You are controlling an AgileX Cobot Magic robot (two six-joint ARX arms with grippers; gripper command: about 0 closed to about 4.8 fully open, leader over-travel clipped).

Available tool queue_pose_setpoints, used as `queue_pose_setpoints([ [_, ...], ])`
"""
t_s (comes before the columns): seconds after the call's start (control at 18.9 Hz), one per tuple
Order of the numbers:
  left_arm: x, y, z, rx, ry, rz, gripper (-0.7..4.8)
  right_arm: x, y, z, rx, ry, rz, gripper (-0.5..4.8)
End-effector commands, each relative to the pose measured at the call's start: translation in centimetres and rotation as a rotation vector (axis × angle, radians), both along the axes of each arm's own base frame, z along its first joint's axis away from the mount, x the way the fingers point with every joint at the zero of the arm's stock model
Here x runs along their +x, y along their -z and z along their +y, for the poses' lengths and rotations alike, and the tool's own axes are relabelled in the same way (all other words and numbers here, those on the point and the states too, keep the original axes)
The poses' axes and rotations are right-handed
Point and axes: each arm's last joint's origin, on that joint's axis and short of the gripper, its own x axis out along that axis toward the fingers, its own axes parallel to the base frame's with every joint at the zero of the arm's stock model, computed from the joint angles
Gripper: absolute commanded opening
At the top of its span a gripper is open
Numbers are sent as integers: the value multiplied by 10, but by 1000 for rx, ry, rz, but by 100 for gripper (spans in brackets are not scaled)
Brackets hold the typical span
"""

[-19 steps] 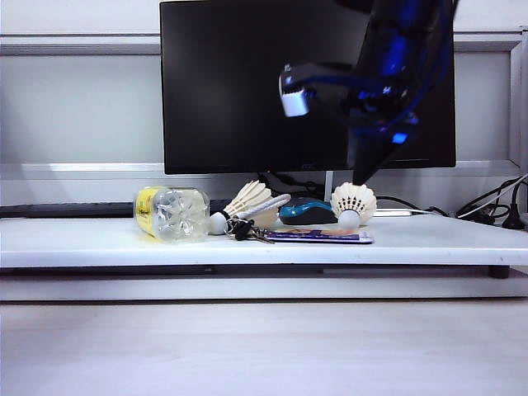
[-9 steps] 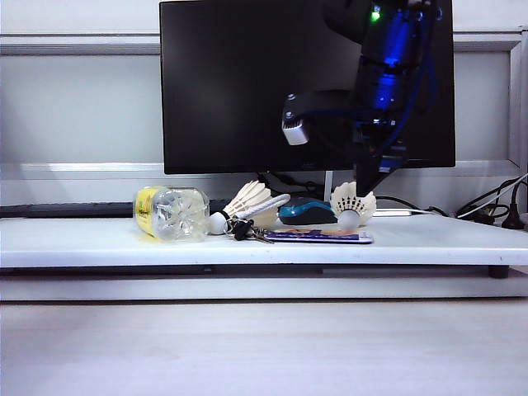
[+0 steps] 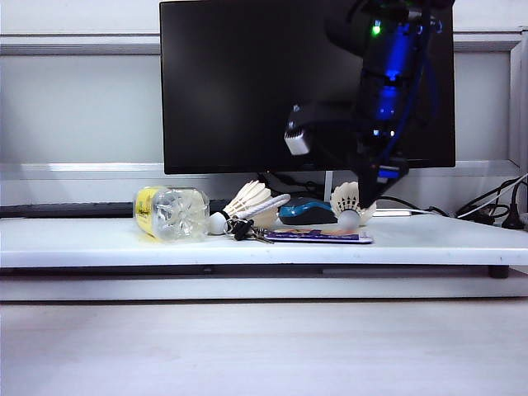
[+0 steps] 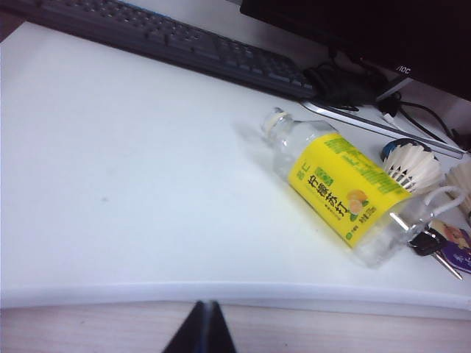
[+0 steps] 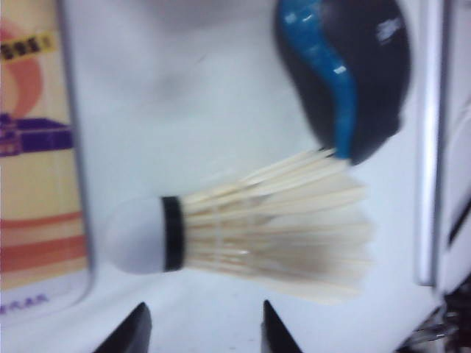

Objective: Stack the badminton balls on the table vertically.

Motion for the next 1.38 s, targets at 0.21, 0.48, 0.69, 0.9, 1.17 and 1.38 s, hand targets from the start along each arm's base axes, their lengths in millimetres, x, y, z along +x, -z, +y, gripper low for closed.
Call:
queue_pose_setpoints([
  [0.21, 0, 2, 0, 5, 3, 16, -5, 0, 3, 0, 14, 25, 24, 198],
  [0.48, 0, 2, 0, 5, 4, 16, -5, 2, 12, 2, 22, 33, 53, 198],
  [0.69, 0, 2, 0, 4, 7, 16, -5, 3, 22, 6, 35, 42, 90, 198],
  [0.9, 0, 2, 0, 4, 8, 16, -5, 3, 22, 9, 70, 24, 90, 198],
  [1.17, 0, 2, 0, 4, 7, 16, -5, 4, 18, 20, 126, 17, 33, 198],
  [1.38, 0, 2, 0, 4, 8, 16, -5, 5, 16, 21, 309, 243, 43, 198],
])
